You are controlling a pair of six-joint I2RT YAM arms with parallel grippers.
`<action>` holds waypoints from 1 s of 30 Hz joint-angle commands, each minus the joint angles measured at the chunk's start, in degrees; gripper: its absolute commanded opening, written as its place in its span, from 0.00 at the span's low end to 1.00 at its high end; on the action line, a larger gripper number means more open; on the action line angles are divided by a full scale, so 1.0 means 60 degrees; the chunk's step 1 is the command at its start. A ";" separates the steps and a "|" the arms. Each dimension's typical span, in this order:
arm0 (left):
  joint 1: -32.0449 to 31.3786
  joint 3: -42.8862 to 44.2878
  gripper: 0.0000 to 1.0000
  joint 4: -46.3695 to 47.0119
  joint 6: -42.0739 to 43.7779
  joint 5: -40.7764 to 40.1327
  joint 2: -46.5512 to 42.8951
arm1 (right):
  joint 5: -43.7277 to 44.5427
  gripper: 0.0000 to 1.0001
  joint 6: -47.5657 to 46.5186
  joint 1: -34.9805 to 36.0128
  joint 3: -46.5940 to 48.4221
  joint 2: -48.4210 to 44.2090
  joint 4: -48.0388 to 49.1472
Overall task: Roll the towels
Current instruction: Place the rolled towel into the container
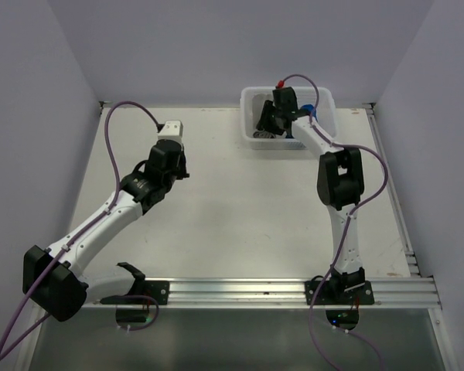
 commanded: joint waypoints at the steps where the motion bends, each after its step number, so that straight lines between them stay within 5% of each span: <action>1: 0.0055 0.0180 0.10 0.0409 0.0195 0.0128 -0.0128 | -0.0247 0.08 -0.0258 -0.0169 0.0288 0.0127 0.0107; 6: 0.0055 0.0180 0.10 0.0409 0.0195 0.0128 -0.0173 | -0.0218 0.16 -0.0302 -0.0330 0.0625 0.0815 -0.0231; 11: 0.0055 0.0180 0.10 0.0424 0.0210 0.0201 -0.0158 | -0.0159 0.53 -0.0390 -0.0374 0.0918 0.1022 -0.0495; 20: 0.0070 0.0136 0.14 0.0482 0.0283 0.0421 -0.0245 | -0.0057 0.91 -0.0375 -0.0403 0.1152 0.0729 -0.0860; 30: 0.0055 0.0092 0.17 0.0453 0.0268 0.0435 -0.0450 | -0.0057 0.96 -0.0741 -0.0521 0.2309 0.0246 -0.1841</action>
